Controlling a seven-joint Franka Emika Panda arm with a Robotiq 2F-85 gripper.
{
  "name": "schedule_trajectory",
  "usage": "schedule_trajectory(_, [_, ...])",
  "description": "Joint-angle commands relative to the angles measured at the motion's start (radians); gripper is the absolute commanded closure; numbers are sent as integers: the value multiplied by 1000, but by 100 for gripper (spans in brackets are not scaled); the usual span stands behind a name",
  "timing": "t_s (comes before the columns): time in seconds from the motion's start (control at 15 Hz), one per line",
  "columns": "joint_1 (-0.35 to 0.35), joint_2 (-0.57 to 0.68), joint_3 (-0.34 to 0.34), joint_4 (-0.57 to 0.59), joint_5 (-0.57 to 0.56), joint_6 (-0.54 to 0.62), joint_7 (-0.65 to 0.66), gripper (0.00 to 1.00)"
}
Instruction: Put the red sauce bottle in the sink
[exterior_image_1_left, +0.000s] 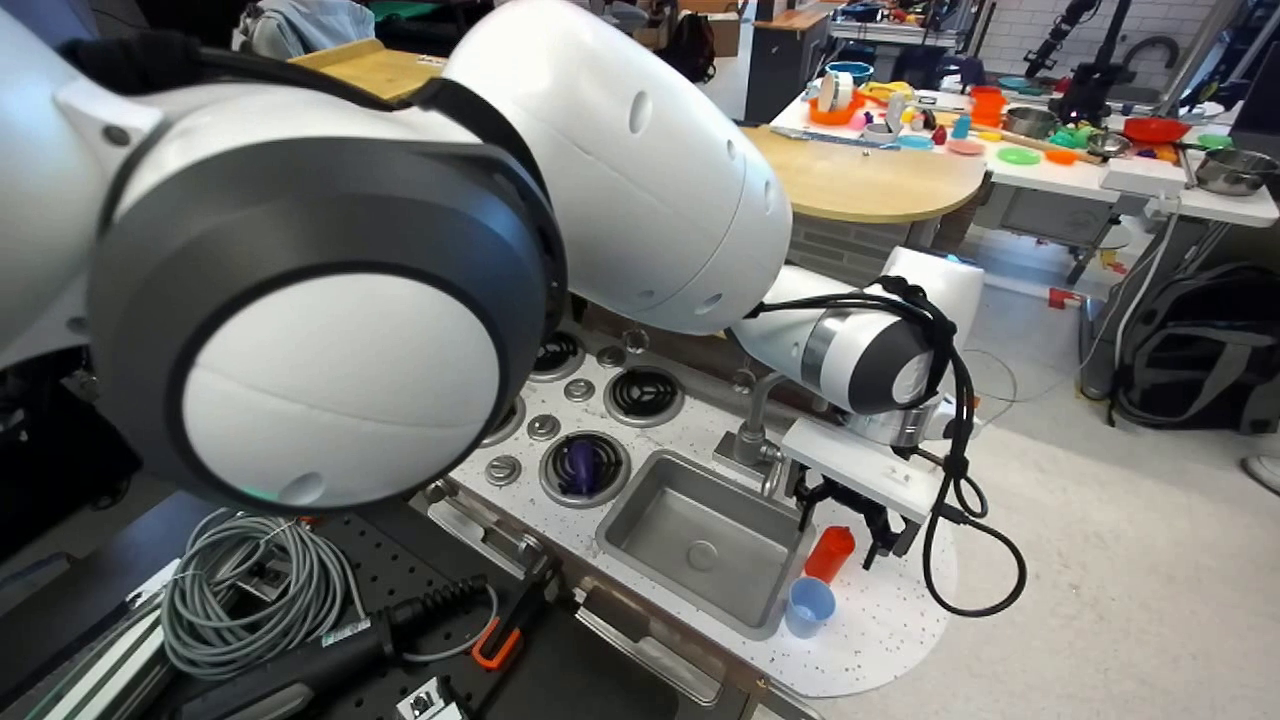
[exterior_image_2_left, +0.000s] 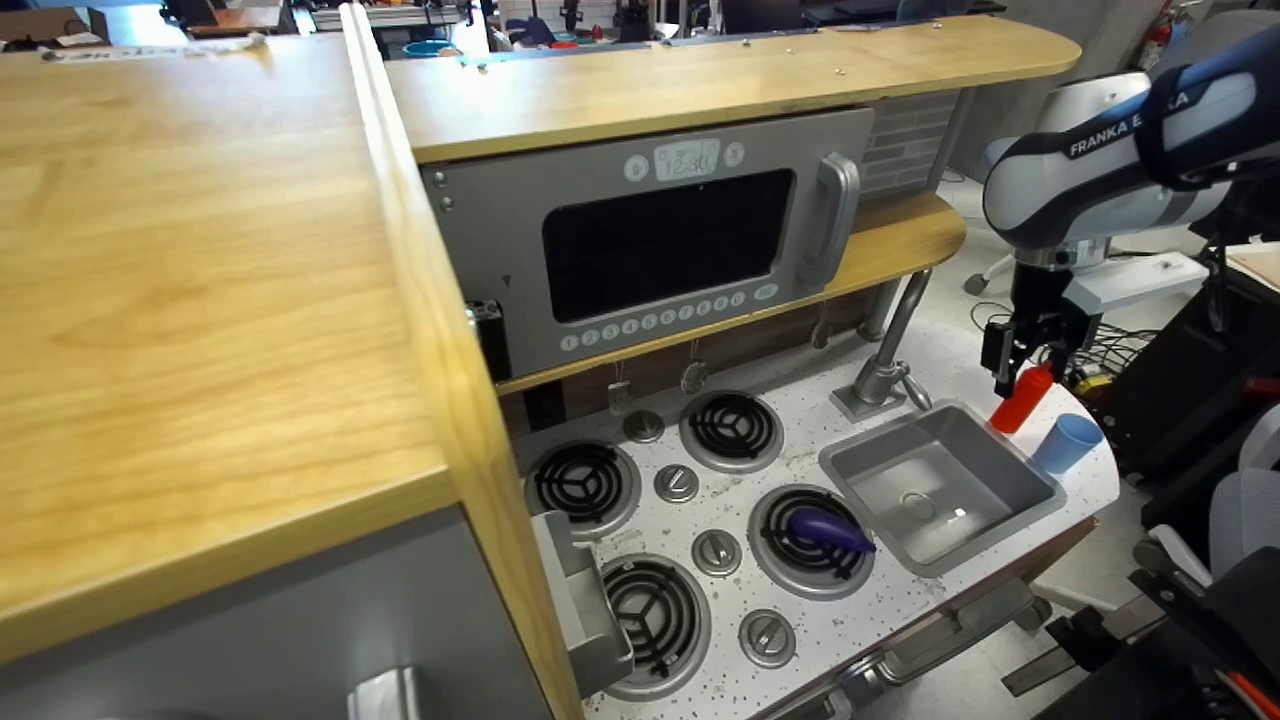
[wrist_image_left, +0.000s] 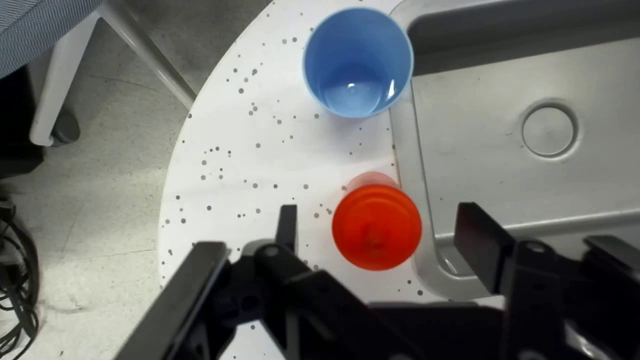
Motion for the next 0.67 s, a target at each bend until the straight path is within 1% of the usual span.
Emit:
schedule_trajectory(0.0, [-17, 43, 15, 93, 19, -61, -12, 50])
schedule_trajectory(0.2, [-19, 52, 16, 119, 20, -81, -12, 73])
schedule_trajectory(0.33, [-20, 55, 16, 135, 21, -93, -9, 86])
schedule_trajectory(0.6, [-20, 42, 22, 151, 29, -128, -5, 87])
